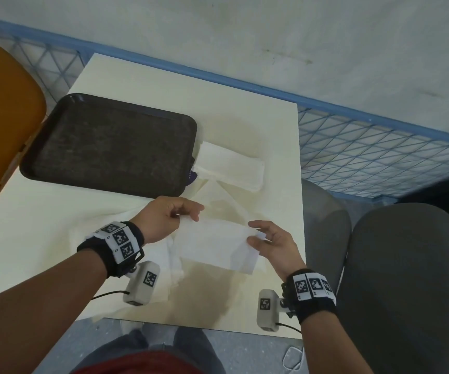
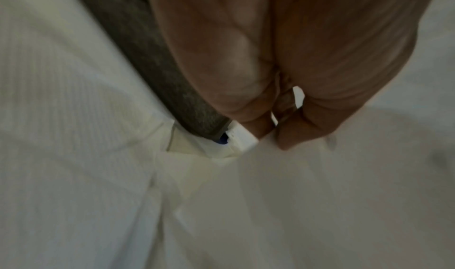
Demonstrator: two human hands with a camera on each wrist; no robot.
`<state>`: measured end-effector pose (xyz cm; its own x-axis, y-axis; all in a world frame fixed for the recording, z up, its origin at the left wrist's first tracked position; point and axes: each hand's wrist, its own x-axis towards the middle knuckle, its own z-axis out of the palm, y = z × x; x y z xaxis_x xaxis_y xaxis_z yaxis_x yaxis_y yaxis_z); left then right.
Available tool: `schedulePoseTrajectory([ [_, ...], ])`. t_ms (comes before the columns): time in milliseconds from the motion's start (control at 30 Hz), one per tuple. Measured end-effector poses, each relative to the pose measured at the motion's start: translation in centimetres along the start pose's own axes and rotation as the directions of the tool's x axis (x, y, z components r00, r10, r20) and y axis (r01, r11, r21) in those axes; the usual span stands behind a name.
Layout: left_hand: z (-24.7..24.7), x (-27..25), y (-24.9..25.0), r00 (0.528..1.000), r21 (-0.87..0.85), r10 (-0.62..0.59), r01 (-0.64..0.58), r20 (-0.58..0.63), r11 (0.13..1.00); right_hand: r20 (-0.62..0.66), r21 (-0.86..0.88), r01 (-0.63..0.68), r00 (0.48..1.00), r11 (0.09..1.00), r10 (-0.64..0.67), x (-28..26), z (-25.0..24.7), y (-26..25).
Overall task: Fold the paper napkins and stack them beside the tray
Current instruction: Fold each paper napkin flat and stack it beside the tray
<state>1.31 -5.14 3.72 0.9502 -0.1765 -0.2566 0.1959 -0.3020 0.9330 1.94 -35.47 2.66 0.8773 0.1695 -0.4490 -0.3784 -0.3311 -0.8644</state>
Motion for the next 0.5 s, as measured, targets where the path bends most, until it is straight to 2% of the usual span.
schedulePoseTrajectory([
  [133, -0.7, 0.1, -0.3, 0.976, -0.082, -0.165, 0.178, 0.142, 0.981, -0.005, 0.017, -0.031, 1.000, 0.999, 0.031, 0.2, -1.0, -0.3],
  [167, -0.7, 0.1, -0.2, 0.970, -0.058, -0.185, 0.196, 0.158, 0.979, -0.002, -0.003, -0.032, 0.999, 0.999, 0.032, 0.2, -1.2, -0.3],
  [300, 0.1, 0.6, -0.5, 0.963, 0.113, -0.244, 0.232, 0.113, 0.966, -0.087, -0.158, -0.058, 0.995, 0.986, 0.045, 0.9, -1.3, 0.5],
  [367, 0.8, 0.8, -1.0, 0.969, 0.285, -0.245, 0.223, 0.043, 0.932, -0.132, -0.271, -0.091, 0.990, 0.958, 0.057, 1.3, -0.8, 1.0],
  [433, 2.0, 0.8, -1.8, 0.983, 0.480, -0.184, 0.168, -0.013, 0.861, -0.151, -0.376, -0.119, 0.986, 0.919, 0.066, 1.8, 0.0, 1.7],
  [500, 4.0, 0.8, -2.6, 0.996, 0.619, -0.077, 0.037, 0.037, 0.785, -0.161, -0.515, -0.097, 0.987, 0.852, 0.015, 2.0, 0.9, 2.5],
])
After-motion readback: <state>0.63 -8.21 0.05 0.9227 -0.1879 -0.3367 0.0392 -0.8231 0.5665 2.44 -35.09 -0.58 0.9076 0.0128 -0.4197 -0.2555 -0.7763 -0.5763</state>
